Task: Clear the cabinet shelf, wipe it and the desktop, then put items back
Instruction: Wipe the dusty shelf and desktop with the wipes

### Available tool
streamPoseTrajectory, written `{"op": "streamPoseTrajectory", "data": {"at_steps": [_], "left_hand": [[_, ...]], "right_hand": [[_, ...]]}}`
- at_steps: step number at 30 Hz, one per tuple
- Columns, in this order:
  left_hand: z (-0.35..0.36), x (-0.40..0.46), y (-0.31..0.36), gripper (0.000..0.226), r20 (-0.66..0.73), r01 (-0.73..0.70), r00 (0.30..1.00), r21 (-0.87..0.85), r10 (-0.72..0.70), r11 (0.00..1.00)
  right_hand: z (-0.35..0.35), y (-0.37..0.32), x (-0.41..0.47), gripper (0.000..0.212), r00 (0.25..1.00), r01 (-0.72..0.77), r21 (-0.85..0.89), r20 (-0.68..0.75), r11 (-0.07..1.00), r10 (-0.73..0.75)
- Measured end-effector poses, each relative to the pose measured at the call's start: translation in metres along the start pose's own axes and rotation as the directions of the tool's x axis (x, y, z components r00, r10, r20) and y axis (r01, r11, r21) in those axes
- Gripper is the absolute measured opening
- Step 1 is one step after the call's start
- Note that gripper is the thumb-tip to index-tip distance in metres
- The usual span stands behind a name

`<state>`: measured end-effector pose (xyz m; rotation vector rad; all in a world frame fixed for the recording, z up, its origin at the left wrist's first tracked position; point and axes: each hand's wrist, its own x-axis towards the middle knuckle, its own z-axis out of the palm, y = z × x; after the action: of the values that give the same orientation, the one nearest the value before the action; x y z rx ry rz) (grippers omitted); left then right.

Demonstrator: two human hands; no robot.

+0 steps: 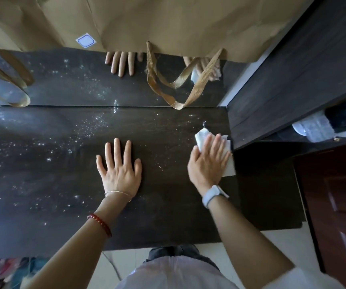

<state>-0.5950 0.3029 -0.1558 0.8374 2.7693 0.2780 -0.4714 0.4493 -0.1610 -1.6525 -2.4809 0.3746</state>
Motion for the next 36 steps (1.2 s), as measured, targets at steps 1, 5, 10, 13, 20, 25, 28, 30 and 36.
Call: {"op": "streamPoseTrajectory", "data": {"at_steps": [1,5,10,13,20,25,28,30,36], "left_hand": [[0.001,0.0,0.0,0.064,-0.008,-0.003,1.0,0.009,0.003,1.0],[0.003,0.0,-0.002,0.064,-0.019,-0.005,1.0,0.043,0.006,0.999],[0.004,0.0,0.001,0.061,-0.051,0.003,0.999,0.071,0.0,0.997],[0.005,0.001,0.001,0.059,-0.072,-0.008,0.997,0.079,0.014,0.997],[0.006,0.001,0.0,0.058,-0.104,-0.004,0.994,0.105,0.015,0.995],[0.006,0.003,0.0,0.058,-0.096,0.002,0.995,0.136,0.011,0.991],[0.006,0.001,-0.002,0.058,-0.094,0.005,0.996,0.137,0.008,0.991],[0.005,0.002,-0.002,0.058,-0.095,0.009,0.995,0.124,0.003,0.992],[0.005,0.002,0.001,0.059,-0.089,0.008,0.996,0.107,0.001,0.994]], "right_hand": [[0.004,-0.011,-0.012,0.058,0.995,0.099,0.017,-0.021,0.995,-0.099],[0.001,-0.003,-0.058,0.054,0.765,0.634,-0.025,0.163,0.773,-0.623],[-0.004,0.005,0.053,0.068,0.999,0.04,-0.017,-0.009,0.999,-0.04],[0.007,-0.035,0.045,0.066,0.982,0.19,0.026,0.014,0.981,-0.19],[0.013,-0.011,0.041,0.054,0.895,0.443,-0.094,-0.009,0.891,-0.446],[0.016,-0.059,0.045,0.06,0.985,0.173,0.122,-0.025,0.977,-0.171],[0.019,-0.059,0.017,0.051,0.803,0.581,0.093,0.097,0.809,-0.588],[0.015,-0.035,0.032,0.052,0.777,0.623,0.018,0.107,0.782,-0.621],[-0.001,-0.001,0.076,0.064,0.998,0.049,0.017,0.035,0.999,-0.049]]}}
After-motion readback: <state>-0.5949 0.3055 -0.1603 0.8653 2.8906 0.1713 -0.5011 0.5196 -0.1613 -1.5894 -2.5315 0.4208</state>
